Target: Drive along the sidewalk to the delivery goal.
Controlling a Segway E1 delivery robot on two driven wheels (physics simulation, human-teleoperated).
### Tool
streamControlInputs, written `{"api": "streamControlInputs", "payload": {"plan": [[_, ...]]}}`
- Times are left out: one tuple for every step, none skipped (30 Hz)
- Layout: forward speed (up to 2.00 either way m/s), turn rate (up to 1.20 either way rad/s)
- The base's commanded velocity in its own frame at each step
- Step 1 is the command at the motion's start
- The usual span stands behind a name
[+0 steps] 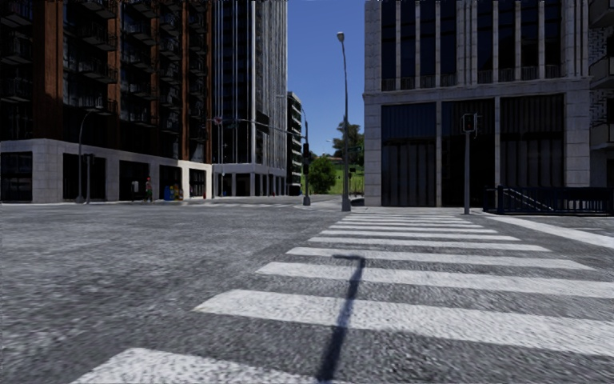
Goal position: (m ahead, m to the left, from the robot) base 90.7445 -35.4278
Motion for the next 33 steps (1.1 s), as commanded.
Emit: {"api": "streamControlInputs", "payload": {"plan": [[2.0,-0.63],[2.0,-0.63],[2.0,-0.63],[2.0,-0.63],[2.0,-0.63],[2.0,-0.63],[2.0,-0.63],[2.0,-0.63],[2.0,-0.63],[2.0,-0.61],[2.0,-0.59],[2.0,-0.59],[2.0,-0.53],[2.0,-0.27],[2.0,0.0],[2.0,0.0],[2.0,0.0],[2.0,0.0],[2.0,0.0],[2.0,0.0],[2.0,0.0],[2.0,0.0],[2.0,0.0],[2.0,0.0],[2.0,0.0],[2.0,0.0],[2.0,0.0],[2.0,0.0],[2.0,0.0],[2.0,0.0],[2.0,0.0],[2.0,0.0],[2.0,0.0]]}}
